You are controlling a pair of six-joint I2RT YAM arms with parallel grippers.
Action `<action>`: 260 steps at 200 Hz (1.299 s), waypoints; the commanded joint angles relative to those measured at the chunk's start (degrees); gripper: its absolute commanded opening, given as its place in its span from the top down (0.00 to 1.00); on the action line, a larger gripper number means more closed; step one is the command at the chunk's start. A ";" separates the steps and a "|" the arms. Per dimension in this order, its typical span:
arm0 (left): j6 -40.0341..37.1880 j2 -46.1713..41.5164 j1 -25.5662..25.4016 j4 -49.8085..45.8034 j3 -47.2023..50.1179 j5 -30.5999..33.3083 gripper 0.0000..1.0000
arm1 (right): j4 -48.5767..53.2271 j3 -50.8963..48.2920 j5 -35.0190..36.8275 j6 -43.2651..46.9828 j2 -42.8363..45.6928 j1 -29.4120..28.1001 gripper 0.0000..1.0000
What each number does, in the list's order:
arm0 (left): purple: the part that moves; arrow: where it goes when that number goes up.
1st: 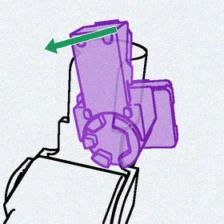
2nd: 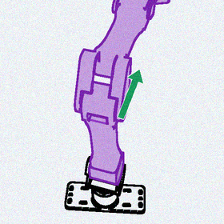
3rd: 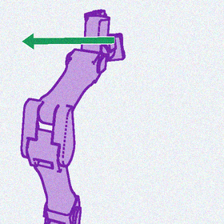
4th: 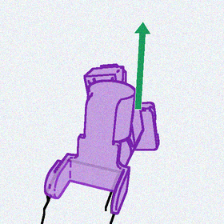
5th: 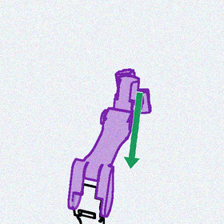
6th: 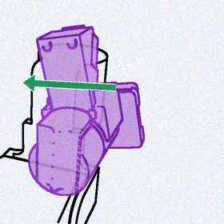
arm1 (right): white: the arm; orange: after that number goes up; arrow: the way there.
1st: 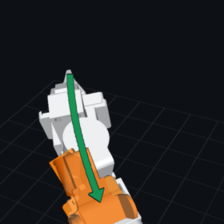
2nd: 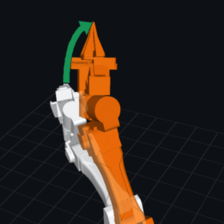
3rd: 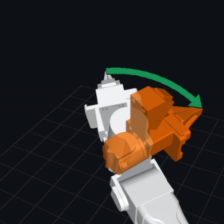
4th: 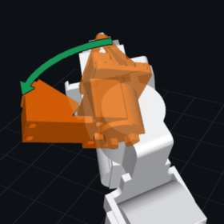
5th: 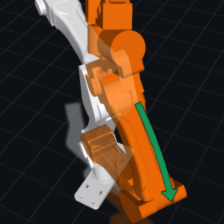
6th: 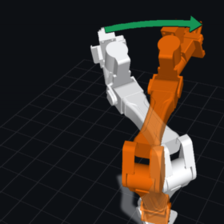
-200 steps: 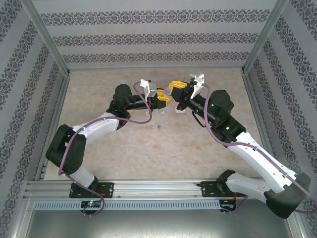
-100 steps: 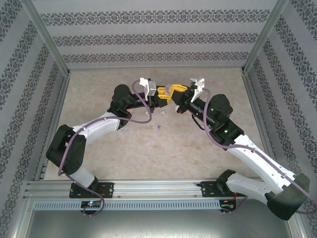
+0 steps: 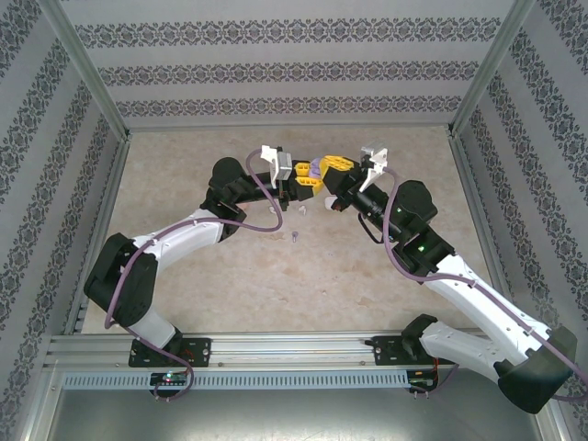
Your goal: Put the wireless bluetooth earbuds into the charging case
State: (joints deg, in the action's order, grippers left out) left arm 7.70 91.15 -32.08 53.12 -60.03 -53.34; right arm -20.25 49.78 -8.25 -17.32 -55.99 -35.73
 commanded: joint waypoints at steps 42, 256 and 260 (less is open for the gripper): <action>-2.16 -3.04 -1.58 0.13 -2.09 -0.29 1.00 | -3.22 -0.47 0.96 -1.51 -0.08 0.51 0.95; -0.92 -3.14 -1.70 2.16 -2.38 9.71 1.00 | 1.42 -3.10 -0.62 3.19 0.36 -2.05 0.97; -0.67 -3.11 -1.68 2.29 -2.41 9.97 1.00 | 1.60 -3.11 -0.14 3.67 0.37 -2.37 0.97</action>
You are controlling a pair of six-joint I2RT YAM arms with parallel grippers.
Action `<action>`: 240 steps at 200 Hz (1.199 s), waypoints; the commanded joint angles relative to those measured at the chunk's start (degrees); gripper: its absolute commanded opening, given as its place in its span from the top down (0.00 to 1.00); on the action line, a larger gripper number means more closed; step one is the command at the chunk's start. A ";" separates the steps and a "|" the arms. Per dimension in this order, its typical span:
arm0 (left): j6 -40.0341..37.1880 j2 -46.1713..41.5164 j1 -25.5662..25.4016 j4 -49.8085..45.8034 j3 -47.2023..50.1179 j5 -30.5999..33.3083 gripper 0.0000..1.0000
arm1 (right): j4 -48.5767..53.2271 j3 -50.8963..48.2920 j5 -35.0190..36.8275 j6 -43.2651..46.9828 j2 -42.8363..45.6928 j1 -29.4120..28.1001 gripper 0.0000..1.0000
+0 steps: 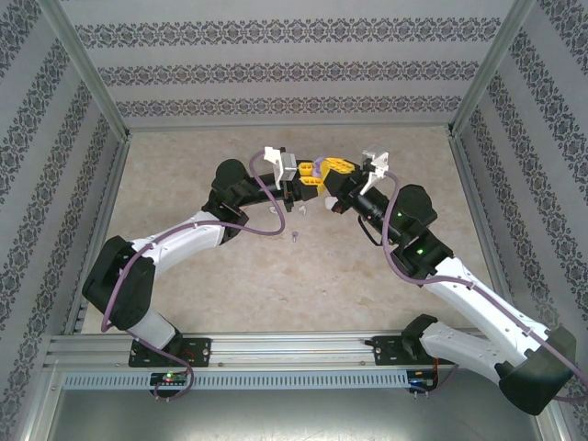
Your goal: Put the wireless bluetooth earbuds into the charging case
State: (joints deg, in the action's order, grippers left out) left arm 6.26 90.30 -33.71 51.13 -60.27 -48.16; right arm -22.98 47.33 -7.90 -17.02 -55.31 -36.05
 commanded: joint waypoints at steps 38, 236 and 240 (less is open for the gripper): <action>1.99 -2.23 -0.03 4.59 -2.73 6.43 1.00 | 4.95 -1.65 2.17 5.48 -0.59 -3.16 0.97; -0.62 1.37 0.05 1.85 -0.61 9.45 1.00 | 22.74 5.76 6.98 -9.94 10.02 1.01 0.25; -0.81 1.30 0.05 1.86 -0.36 9.33 1.00 | 23.52 6.34 7.41 -10.34 9.69 1.00 0.27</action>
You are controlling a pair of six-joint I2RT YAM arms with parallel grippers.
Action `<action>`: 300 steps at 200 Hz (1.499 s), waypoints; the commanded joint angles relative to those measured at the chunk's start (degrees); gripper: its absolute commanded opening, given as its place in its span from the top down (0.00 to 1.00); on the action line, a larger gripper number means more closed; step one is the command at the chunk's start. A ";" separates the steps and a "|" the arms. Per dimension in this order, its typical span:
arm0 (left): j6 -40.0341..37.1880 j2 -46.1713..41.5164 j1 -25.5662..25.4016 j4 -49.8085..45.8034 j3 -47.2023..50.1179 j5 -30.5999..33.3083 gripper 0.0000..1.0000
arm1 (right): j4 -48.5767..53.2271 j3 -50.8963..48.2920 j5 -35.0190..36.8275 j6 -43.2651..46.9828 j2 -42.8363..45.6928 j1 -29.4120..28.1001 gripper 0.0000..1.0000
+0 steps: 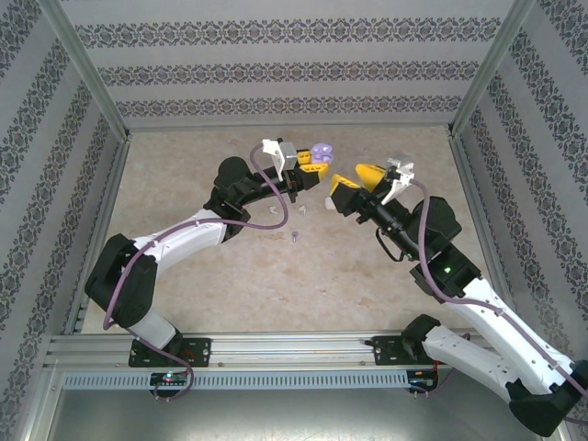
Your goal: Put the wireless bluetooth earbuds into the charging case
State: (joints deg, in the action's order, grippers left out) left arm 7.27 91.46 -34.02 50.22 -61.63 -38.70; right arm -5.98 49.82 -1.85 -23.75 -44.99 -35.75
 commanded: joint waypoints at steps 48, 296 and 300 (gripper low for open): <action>-4.31 -0.62 0.37 1.03 3.50 -0.75 1.00 | 17.53 12.38 4.37 -6.47 -7.00 1.63 0.84; -5.45 -1.45 0.45 0.18 5.63 -1.73 1.00 | 28.39 25.65 -0.43 -11.00 -23.37 -1.82 1.00; -5.36 -1.38 0.45 0.23 5.64 -1.73 1.00 | 28.39 25.82 -0.43 -10.92 -23.59 -1.92 1.00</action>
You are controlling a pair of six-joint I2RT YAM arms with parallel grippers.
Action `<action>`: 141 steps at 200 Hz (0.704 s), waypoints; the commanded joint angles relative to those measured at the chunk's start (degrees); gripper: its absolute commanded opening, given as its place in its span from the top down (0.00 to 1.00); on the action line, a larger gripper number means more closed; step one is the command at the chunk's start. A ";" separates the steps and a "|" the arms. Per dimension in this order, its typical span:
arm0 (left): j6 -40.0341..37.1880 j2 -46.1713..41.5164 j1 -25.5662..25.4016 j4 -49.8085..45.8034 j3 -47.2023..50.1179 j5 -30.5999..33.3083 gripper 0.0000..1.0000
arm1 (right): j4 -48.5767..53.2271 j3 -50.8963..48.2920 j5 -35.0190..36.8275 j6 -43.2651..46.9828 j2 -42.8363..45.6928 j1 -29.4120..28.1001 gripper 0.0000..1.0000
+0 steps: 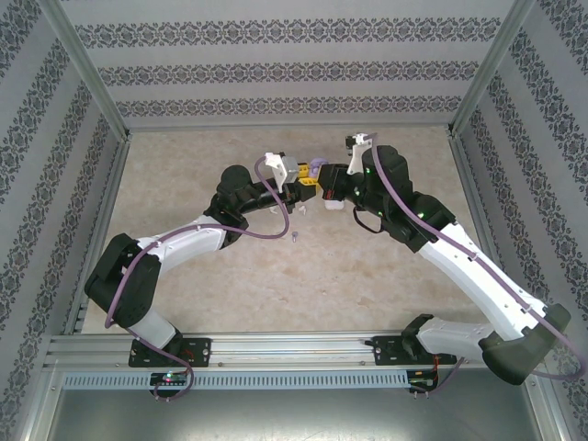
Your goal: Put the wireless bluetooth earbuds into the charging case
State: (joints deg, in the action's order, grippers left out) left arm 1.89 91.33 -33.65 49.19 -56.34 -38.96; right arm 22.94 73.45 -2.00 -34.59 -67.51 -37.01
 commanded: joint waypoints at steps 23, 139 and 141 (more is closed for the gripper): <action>0.13 -1.40 0.07 1.29 0.37 -1.08 1.00 | -0.61 2.66 -0.24 0.05 -1.05 -0.71 1.00; 5.97 -9.67 10.28 12.07 11.90 11.85 1.00 | 4.05 -12.82 4.18 -3.47 5.50 2.84 0.51; 6.12 -9.90 10.38 12.25 12.05 12.16 1.00 | 3.93 -13.10 4.17 -3.58 4.98 2.83 0.49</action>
State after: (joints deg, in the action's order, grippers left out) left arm 5.02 85.32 -24.58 53.82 -46.28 -31.48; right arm 24.51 64.97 0.69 -36.75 -56.75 -34.70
